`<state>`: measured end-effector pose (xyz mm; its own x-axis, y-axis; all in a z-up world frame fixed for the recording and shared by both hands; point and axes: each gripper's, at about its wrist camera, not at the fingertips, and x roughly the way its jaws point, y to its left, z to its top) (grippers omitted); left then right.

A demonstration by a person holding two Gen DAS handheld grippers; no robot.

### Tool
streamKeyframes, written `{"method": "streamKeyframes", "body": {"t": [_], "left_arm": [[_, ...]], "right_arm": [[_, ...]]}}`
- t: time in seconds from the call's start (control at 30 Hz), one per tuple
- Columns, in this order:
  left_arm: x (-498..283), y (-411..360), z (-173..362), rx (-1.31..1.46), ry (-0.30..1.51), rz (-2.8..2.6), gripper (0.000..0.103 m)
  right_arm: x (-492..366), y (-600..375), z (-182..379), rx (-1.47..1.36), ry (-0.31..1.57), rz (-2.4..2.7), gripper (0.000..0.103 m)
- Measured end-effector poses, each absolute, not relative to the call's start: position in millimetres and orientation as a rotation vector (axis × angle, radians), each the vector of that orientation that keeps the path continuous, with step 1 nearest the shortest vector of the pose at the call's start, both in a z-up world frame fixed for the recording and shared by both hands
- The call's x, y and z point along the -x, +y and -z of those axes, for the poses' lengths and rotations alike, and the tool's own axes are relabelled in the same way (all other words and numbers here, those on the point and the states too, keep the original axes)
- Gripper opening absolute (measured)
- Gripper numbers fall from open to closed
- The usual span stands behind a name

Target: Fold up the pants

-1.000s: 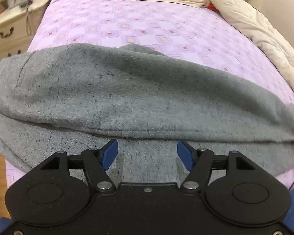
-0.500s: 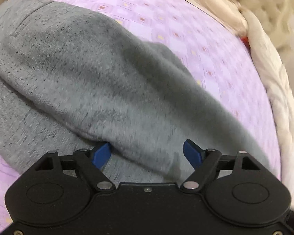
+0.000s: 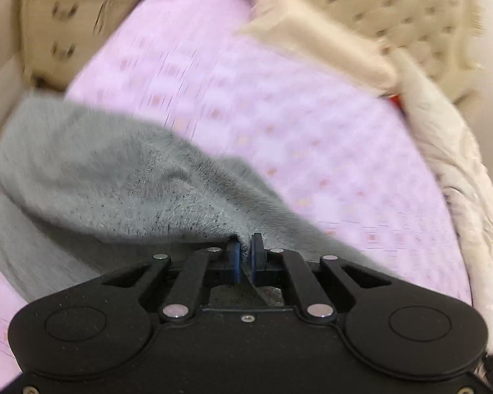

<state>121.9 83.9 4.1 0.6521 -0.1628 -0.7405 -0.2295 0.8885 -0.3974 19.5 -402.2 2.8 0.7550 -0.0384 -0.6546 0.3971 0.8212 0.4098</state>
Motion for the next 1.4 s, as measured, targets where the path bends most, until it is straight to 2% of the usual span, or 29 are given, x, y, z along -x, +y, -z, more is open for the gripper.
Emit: {"method": "streamKeyframes", "body": {"t": [0.07, 0.17, 0.27, 0.33, 0.4, 0.53, 0.9, 0.97, 1.1, 1.2, 1.3, 1.4], "left_arm": [[-104, 85, -10, 0.432, 0.862, -0.019, 0.007], [-96, 86, 20, 0.367, 0.977, -0.012, 0.007], [-96, 84, 53, 0.331, 1.085, -0.032, 0.007], [-92, 83, 58, 0.305, 1.073, -0.032, 0.007], [-92, 84, 56, 0.304, 1.064, -0.030, 0.007], [-89, 80, 53, 0.289, 1.063, -0.030, 0.007], [-85, 72, 59, 0.282, 1.073, -0.038, 0.007], [-86, 70, 59, 0.276, 1.076, -0.039, 0.007], [-91, 69, 49, 0.265, 1.041, -0.022, 0.006], [-86, 63, 18, 0.226, 0.947, 0.001, 0.006], [-72, 64, 1, 0.202, 0.893, 0.022, 0.007], [-70, 67, 29, 0.200, 1.005, 0.034, 0.008]], "right_arm": [[-11, -408, 17, -0.585, 0.739, 0.263, 0.003], [-6, -421, 58, -0.641, 0.901, 0.305, 0.006], [18, -432, 62, -0.726, 0.822, 0.325, 0.006], [31, -440, 56, -0.740, 0.752, 0.359, 0.023], [40, -452, 53, -0.747, 0.694, 0.396, 0.026], [42, -472, 58, -0.809, 0.629, 0.437, 0.026], [16, -470, 75, -0.837, 0.698, 0.475, 0.026], [15, -467, 69, -0.790, 0.665, 0.493, 0.006], [16, -455, 30, -0.679, 0.535, 0.454, 0.004], [30, -443, 5, -0.560, 0.490, 0.440, 0.005], [33, -447, 23, -0.528, 0.581, 0.462, 0.004], [21, -454, 64, -0.534, 0.731, 0.513, 0.004]]}}
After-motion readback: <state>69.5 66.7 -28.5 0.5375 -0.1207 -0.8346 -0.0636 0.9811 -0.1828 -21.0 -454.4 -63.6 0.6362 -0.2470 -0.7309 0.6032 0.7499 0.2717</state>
